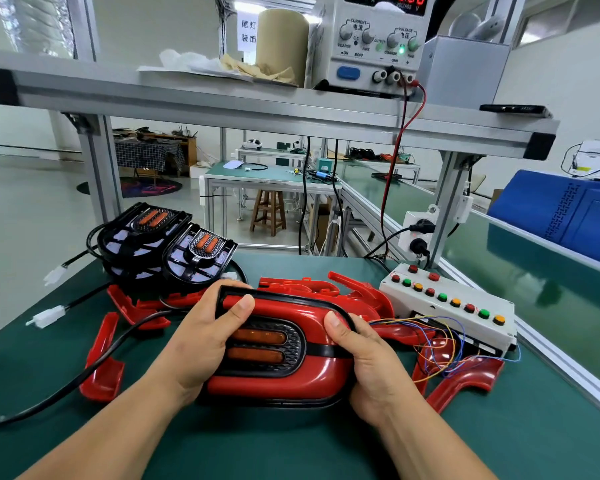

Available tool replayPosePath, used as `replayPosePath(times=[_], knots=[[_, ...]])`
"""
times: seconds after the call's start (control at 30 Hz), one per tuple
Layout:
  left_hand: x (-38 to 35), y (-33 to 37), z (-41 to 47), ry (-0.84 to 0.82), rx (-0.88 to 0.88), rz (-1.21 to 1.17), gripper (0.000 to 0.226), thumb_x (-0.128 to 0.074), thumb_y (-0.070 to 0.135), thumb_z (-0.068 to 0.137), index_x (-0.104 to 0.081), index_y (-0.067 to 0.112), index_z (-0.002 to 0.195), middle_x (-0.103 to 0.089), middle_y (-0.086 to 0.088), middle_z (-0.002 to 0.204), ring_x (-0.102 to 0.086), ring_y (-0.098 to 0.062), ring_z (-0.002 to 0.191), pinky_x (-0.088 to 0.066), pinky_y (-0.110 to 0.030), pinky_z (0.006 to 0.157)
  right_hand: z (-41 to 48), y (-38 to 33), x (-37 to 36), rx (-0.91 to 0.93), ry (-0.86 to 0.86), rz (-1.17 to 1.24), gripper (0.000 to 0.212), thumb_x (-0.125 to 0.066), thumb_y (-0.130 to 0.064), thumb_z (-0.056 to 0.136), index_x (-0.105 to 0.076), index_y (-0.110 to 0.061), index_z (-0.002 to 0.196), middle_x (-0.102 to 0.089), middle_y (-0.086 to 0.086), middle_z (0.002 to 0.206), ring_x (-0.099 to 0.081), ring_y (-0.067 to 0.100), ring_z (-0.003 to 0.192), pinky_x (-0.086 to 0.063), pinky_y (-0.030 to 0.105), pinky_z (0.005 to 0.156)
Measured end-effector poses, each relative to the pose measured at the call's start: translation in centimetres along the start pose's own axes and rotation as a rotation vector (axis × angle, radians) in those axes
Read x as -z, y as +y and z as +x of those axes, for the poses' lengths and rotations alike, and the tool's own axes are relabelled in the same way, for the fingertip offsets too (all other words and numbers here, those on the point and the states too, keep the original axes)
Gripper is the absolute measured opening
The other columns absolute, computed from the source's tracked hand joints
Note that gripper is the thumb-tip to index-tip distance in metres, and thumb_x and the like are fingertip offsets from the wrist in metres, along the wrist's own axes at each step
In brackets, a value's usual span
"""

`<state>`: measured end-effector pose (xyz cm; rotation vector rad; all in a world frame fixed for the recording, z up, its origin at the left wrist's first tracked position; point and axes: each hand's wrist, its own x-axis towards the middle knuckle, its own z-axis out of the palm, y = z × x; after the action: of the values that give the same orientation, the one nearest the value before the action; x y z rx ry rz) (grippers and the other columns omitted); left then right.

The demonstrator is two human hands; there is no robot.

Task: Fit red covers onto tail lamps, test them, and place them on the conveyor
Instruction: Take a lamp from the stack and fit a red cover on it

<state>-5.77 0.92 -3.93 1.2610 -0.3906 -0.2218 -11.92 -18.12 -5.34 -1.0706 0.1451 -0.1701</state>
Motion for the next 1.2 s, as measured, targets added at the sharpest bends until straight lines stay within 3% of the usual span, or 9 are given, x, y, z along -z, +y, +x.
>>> replayPosePath(times=[0.23, 0.43, 0.63, 0.97, 1.07, 1.2], knots=[[0.20, -0.57, 0.39, 0.019, 0.020, 0.009, 0.024, -0.066, 0.039, 0.080, -0.064, 0.026, 0.100, -0.074, -0.019, 0.096, -0.073, -0.041, 0.085, -0.060, -0.047, 0.062, -0.10, -0.06, -0.05, 0.003, -0.032, -0.005, 0.029, -0.080, -0.022, 0.065, -0.077, -0.013, 0.092, -0.074, 0.018, 0.096, -0.073, 0.030, 0.077, -0.059, 0.037, 0.060], [0.86, -0.55, 0.51, 0.057, 0.104, -0.015, 0.027, -0.066, 0.043, 0.081, -0.067, 0.024, 0.101, -0.074, -0.023, 0.099, -0.072, -0.043, 0.086, -0.060, -0.048, 0.064, 0.12, -0.38, 0.00, -0.039, -0.058, -0.084, 0.048, -0.072, -0.041, 0.074, -0.072, -0.006, 0.107, -0.071, 0.021, 0.108, -0.069, 0.035, 0.098, -0.057, 0.049, 0.086], [0.51, 0.08, 0.23, 0.051, 0.120, -0.037, 0.023, -0.066, 0.046, 0.076, -0.070, 0.027, 0.089, -0.074, -0.024, 0.094, -0.073, -0.043, 0.080, -0.059, -0.043, 0.057, 0.06, -0.35, 0.22, -0.042, -0.063, -0.041, 0.022, -0.071, -0.024, 0.077, -0.077, -0.008, 0.090, -0.072, 0.022, 0.101, -0.072, 0.031, 0.086, -0.059, 0.047, 0.082], [0.85, -0.57, 0.57, 0.058, 0.046, -0.010, 0.031, -0.068, 0.043, 0.078, -0.065, 0.021, 0.100, -0.075, -0.019, 0.098, -0.073, -0.039, 0.085, -0.060, -0.044, 0.061, -0.04, -0.09, 0.02, -0.038, -0.016, -0.052, 0.029, -0.073, -0.025, 0.074, -0.075, -0.008, 0.096, -0.073, 0.019, 0.101, -0.072, 0.030, 0.086, -0.059, 0.044, 0.081], [0.89, -0.69, 0.68, 0.052, 0.021, -0.006, 0.028, -0.065, 0.040, 0.082, -0.065, 0.020, 0.101, -0.074, -0.019, 0.099, -0.073, -0.040, 0.087, -0.060, -0.046, 0.062, -0.09, 0.05, -0.14, -0.027, 0.005, -0.051, 0.040, -0.071, -0.023, 0.075, -0.068, -0.002, 0.109, -0.072, 0.022, 0.104, -0.070, 0.033, 0.090, -0.057, 0.047, 0.085], [0.97, -0.68, 0.65, 0.058, 0.008, 0.000, 0.034, -0.065, 0.038, 0.084, -0.061, 0.016, 0.110, -0.074, -0.019, 0.099, -0.073, -0.040, 0.086, -0.060, -0.046, 0.062, -0.15, 0.10, -0.22, -0.028, 0.024, -0.014, 0.042, -0.073, -0.020, 0.073, -0.067, -0.002, 0.110, -0.072, 0.022, 0.104, -0.069, 0.034, 0.090, -0.056, 0.051, 0.086]])
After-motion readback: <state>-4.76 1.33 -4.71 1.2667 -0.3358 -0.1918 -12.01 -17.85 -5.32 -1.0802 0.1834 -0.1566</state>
